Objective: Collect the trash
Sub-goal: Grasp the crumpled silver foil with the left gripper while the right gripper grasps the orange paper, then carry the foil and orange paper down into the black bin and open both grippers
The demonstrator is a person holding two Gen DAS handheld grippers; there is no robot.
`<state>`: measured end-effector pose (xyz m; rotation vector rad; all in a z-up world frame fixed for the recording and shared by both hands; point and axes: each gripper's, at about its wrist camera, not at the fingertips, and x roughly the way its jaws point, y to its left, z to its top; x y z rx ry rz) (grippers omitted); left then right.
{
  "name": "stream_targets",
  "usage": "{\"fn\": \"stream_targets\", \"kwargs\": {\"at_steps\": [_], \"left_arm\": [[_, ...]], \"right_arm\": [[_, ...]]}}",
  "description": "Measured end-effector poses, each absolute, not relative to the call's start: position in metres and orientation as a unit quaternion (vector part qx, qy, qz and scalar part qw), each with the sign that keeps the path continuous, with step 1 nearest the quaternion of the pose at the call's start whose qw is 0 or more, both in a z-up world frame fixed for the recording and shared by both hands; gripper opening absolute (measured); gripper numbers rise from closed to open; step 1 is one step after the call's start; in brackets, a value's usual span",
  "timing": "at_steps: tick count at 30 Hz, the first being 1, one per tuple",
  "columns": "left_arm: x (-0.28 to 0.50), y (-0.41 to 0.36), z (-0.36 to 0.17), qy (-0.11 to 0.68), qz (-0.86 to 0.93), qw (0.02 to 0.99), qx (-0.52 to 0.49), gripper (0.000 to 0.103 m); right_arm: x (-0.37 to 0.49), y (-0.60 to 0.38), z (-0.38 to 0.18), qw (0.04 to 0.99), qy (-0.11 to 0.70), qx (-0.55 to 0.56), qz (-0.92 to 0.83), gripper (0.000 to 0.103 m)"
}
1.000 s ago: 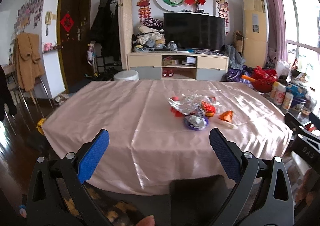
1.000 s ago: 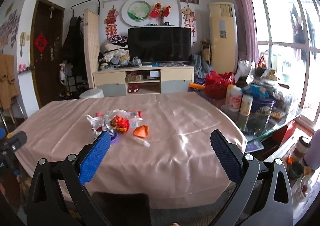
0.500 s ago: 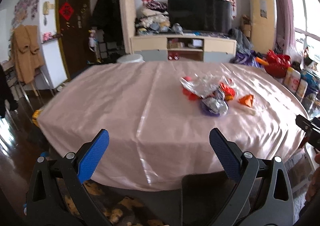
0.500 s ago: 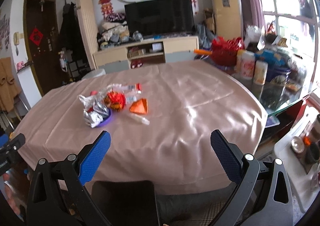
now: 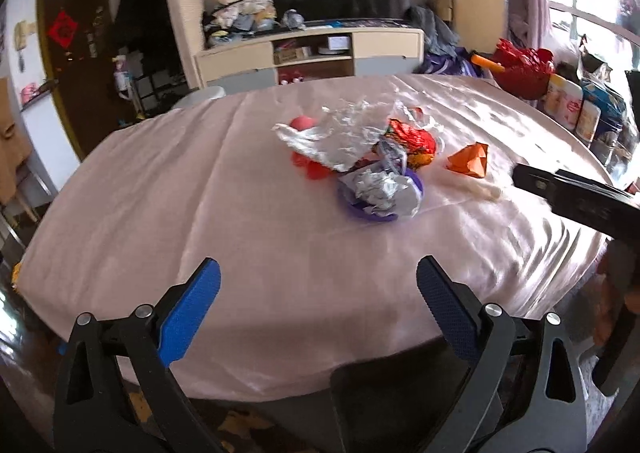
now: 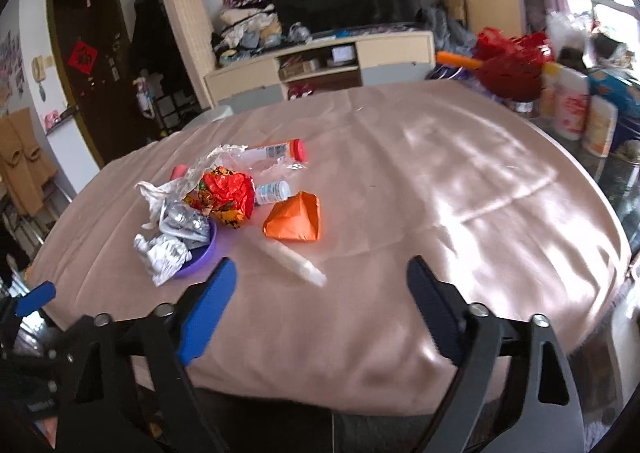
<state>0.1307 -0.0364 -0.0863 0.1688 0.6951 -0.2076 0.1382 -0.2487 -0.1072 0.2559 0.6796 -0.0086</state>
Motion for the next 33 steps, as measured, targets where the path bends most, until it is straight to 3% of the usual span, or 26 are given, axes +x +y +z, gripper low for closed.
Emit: {"fn": "stream_targets", "kwargs": {"at_steps": [4, 15, 18, 19, 20, 28, 33], "left_arm": [[0.149, -0.045, -0.090, 0.353, -0.122, 0.925, 0.068, 0.085], [0.182, -0.074, -0.093, 0.367, -0.160, 0.914, 0.068, 0.072], [0.190, -0.078, -0.099, 0.378, -0.166, 0.908, 0.068, 0.060], [0.192, -0.080, -0.100, 0.381, -0.169, 0.907, 0.067, 0.053], [0.194, -0.080, -0.101, 0.384, -0.171, 0.905, 0.064, 0.046], [0.195, -0.072, -0.095, 0.379, -0.172, 0.908, 0.053, 0.021], [0.190, -0.071, -0.080, 0.361, -0.164, 0.916, 0.060, 0.016]], "right_arm": [[0.168, -0.244, -0.112, 0.924, 0.355, 0.140, 0.026, 0.070], [0.205, -0.240, -0.114, 0.919, 0.368, 0.140, 0.035, 0.068], [0.209, -0.238, -0.118, 0.914, 0.380, 0.137, 0.040, 0.053], [0.209, -0.238, -0.119, 0.912, 0.383, 0.139, 0.047, 0.043], [0.210, -0.238, -0.120, 0.911, 0.385, 0.139, 0.049, 0.041], [0.205, -0.236, -0.111, 0.922, 0.364, 0.121, 0.052, 0.036], [0.201, -0.237, -0.091, 0.933, 0.339, 0.111, 0.051, 0.035]]}}
